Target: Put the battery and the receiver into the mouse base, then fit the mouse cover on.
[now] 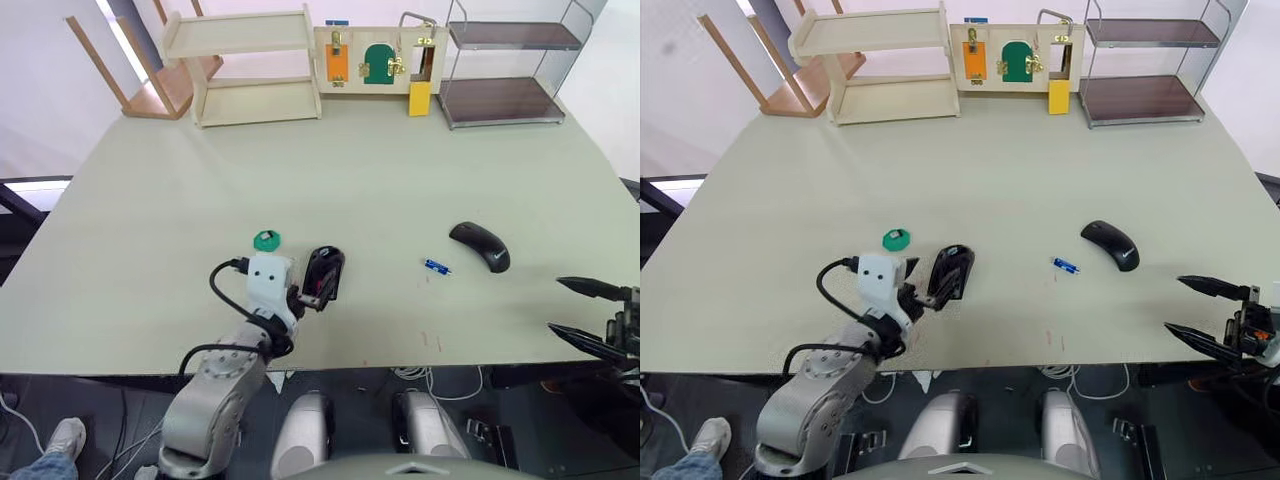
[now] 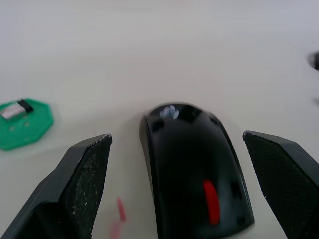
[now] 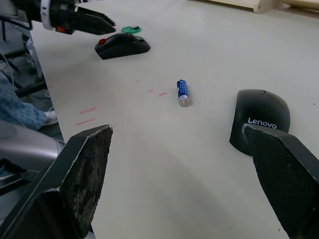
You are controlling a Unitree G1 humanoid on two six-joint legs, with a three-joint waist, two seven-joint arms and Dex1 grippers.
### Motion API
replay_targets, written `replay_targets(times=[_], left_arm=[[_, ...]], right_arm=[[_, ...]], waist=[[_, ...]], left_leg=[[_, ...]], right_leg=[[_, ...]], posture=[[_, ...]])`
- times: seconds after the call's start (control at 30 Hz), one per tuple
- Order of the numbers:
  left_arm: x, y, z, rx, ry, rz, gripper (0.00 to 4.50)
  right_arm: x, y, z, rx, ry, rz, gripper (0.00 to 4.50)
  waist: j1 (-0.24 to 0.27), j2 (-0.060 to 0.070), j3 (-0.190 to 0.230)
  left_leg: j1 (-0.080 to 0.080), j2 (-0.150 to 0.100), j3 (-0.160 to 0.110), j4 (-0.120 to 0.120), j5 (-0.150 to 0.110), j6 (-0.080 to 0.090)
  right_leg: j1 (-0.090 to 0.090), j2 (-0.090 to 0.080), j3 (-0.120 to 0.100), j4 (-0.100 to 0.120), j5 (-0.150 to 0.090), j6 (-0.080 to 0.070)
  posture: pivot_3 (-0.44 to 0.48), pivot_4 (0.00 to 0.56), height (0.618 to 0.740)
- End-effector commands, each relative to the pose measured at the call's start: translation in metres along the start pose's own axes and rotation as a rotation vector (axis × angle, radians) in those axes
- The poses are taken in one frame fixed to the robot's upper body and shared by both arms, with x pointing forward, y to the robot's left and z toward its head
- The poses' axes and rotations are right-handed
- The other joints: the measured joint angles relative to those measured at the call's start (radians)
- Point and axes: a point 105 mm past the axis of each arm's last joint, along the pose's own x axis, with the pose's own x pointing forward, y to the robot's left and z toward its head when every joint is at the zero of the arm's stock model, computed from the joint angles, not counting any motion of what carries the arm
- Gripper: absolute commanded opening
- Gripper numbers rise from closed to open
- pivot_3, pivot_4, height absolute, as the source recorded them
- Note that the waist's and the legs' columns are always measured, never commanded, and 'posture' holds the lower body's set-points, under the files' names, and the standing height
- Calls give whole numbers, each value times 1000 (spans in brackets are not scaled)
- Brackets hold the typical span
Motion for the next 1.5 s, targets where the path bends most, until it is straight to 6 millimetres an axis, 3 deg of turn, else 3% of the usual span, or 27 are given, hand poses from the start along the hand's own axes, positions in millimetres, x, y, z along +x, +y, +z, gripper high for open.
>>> replay_targets(times=[0.03, 0.63, 1.0, 1.5], left_arm=[[5, -8, 1, 10, 1, 13, 4500], [10, -6, -7, 76, 70, 102, 4500], [13, -3, -8, 113, 105, 120, 4500], [21, -4, -15, 92, 152, 114, 4500]], right_arm=[[-8, -5, 10, -48, 2, -17, 4383], [-20, -3, 3, -55, 17, -24, 4383], [-2, 9, 14, -50, -82, 90, 4383], [6, 11, 19, -65, -115, 119, 4383]], waist=[[-1, 0, 0], [-2, 0, 0], [-2, 0, 0], [-2, 0, 0]], left_leg=[[0, 0, 0, 0, 0, 0], [0, 0, 0, 0, 0, 0], [0, 0, -1, 0, 0, 0], [0, 0, -1, 0, 0, 0]], right_leg=[[0, 0, 0, 0, 0, 0], [0, 0, 0, 0, 0, 0], [0, 0, 0, 0, 0, 0], [0, 0, 0, 0, 0, 0]], posture=[[0, 150, 740], [0, 150, 740], [0, 150, 740], [0, 150, 740]])
